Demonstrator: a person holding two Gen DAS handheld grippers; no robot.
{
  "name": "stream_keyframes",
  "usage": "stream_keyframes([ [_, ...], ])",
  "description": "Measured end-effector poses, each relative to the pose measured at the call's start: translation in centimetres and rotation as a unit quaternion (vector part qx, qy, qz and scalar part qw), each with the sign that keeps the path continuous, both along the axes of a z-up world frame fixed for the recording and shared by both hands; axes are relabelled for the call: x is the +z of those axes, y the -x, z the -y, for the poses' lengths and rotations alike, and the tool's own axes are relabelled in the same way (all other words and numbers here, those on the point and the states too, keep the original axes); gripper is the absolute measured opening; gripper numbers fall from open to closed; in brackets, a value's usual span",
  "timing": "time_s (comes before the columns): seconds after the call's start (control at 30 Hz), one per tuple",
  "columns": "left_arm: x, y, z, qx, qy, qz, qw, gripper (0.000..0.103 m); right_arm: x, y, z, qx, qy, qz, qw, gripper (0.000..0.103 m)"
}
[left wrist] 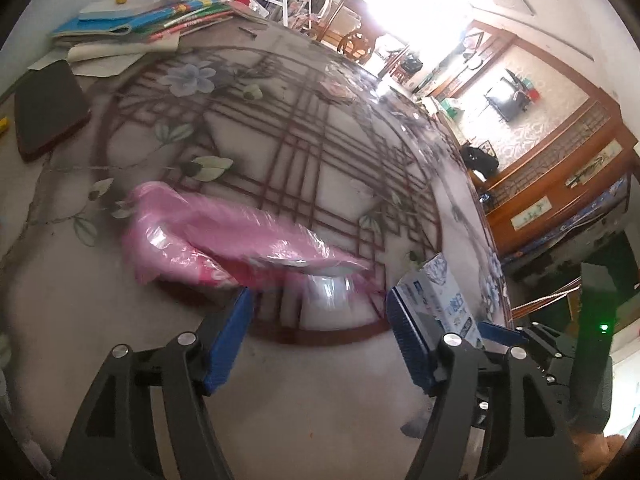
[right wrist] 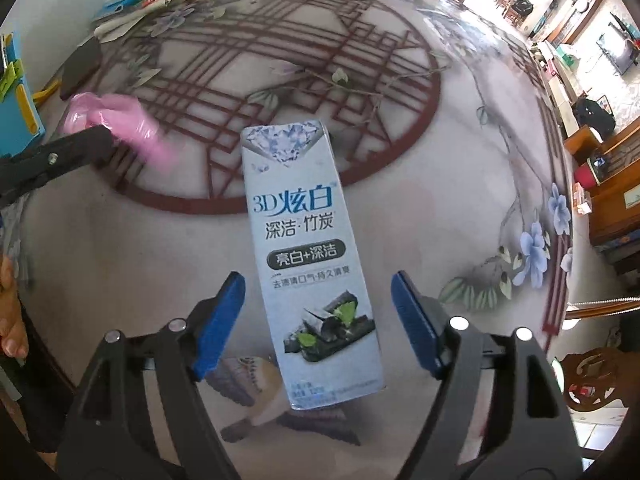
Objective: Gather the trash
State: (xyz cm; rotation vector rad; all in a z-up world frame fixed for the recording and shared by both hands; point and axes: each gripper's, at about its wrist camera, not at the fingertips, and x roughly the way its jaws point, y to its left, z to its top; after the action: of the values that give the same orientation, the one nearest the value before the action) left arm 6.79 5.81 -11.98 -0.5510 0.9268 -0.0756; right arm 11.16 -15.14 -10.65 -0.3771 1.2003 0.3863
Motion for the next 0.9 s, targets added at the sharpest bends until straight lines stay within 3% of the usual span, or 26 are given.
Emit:
stream_keyframes([
  [0.2,0.5,-0.1,0.9,-0.01,-0.004,0.018,0.9998,0.077,0.0,-0.1,0.4,-0.01,-0.013,0.003,1.0,0.078],
  [0.3,1.5,0.0,1.2,-0.017,-0.035,0.024,0.9989,0.077,0.3,-0.3,0.9,-0.02,-0.019,0.007,1.0,0.078],
  [0.37,3.7,0.8,0.1,-0.035,-0.025,0.034,0.9985,0.076,0.6,-0.2,1.3,-0.025,-0.035,0.008,0.999,0.078],
  [0.43,6.3,1.7,-0.7,-0.053,-0.062,0.05,0.9955,0.079,1.0,0.0,1.8,-0.031,-0.057,0.013,0.998,0.085],
  [0.5,8.0,1.7,-0.8,-0.091,-0.141,0.04,0.985,0.084,0.8,0.0,2.1,-0.031,-0.075,0.008,0.997,0.086],
  [0.53,8.1,1.6,-0.9,-0.097,-0.16,0.036,0.9816,0.084,0.5,0.0,2.1,-0.031,-0.08,0.005,0.996,0.086],
  [0.6,7.2,0.4,-1.7,-0.108,-0.167,0.003,0.9799,0.084,-0.2,0.1,2.3,-0.036,-0.089,0.0,0.995,0.086],
  [0.63,5.8,-0.8,-1.7,-0.126,-0.175,-0.032,0.9758,0.083,-0.5,0.1,2.3,-0.036,-0.094,-0.002,0.995,0.086],
  [0.73,3.9,-2.6,-0.5,-0.159,-0.228,-0.065,0.9583,0.083,-0.6,0.2,2.5,-0.037,-0.089,0.015,0.995,0.086],
  [0.9,2.2,-4.3,1.6,-0.198,-0.275,-0.063,0.9386,0.08,-0.1,-0.1,3.4,-0.058,-0.135,0.019,0.989,0.086],
])
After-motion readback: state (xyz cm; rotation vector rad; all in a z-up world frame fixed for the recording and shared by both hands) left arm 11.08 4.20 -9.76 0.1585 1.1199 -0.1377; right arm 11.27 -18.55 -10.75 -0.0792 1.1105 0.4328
